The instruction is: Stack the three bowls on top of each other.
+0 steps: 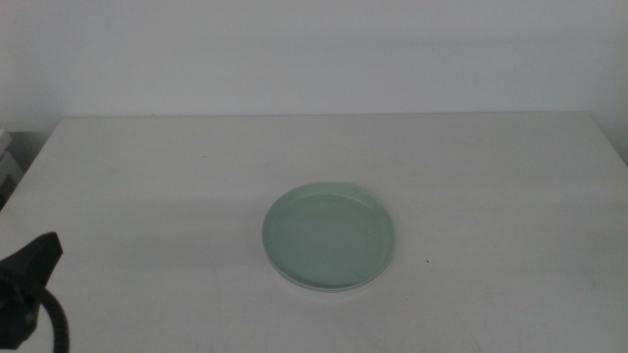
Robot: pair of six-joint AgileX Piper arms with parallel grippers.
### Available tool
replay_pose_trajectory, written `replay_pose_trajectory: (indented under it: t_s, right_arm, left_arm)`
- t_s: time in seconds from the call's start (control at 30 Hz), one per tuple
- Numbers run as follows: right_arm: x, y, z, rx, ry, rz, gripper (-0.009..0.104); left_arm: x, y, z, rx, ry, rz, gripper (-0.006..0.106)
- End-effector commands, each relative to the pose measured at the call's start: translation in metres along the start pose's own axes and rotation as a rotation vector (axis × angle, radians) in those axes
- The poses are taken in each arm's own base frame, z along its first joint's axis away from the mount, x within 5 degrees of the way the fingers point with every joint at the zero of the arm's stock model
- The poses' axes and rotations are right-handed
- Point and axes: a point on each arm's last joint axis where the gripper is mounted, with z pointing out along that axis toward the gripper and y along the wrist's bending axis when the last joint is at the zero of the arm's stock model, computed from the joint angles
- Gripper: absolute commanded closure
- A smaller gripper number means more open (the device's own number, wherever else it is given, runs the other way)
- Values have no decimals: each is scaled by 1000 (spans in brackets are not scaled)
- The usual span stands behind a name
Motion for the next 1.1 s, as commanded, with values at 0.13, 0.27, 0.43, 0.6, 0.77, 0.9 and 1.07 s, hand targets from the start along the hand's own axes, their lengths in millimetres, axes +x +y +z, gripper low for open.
replay_pose_trajectory:
  t_s: [0.13, 0.27, 0.43, 0.6, 0.77, 0.9, 1.07]
  right_arm:
    - [-11, -5, 0, 54, -72, 0, 31]
    - [8, -3, -2, 57, -51, -14, 31]
    - [44, 1, -8, 73, -29, -96, 31]
    - [83, 5, -7, 65, 26, -100, 31]
    - [102, 8, -5, 49, 73, -87, 31]
    - [99, 6, -5, 66, 41, -68, 31]
    - [99, 6, -5, 68, 41, -77, 31]
  left_arm:
    - [5, 2, 1, -13, -47, -26, 10]
    - [26, 2, -10, -12, -83, -20, 10]
    - [61, 5, -15, -25, -142, 3, 10]
    - [91, 7, -13, -32, -163, 4, 10]
    - [94, 7, -12, -32, -145, 14, 10]
    - [94, 7, -12, -32, -144, 14, 10]
    - [96, 7, -12, -33, -131, 29, 10]
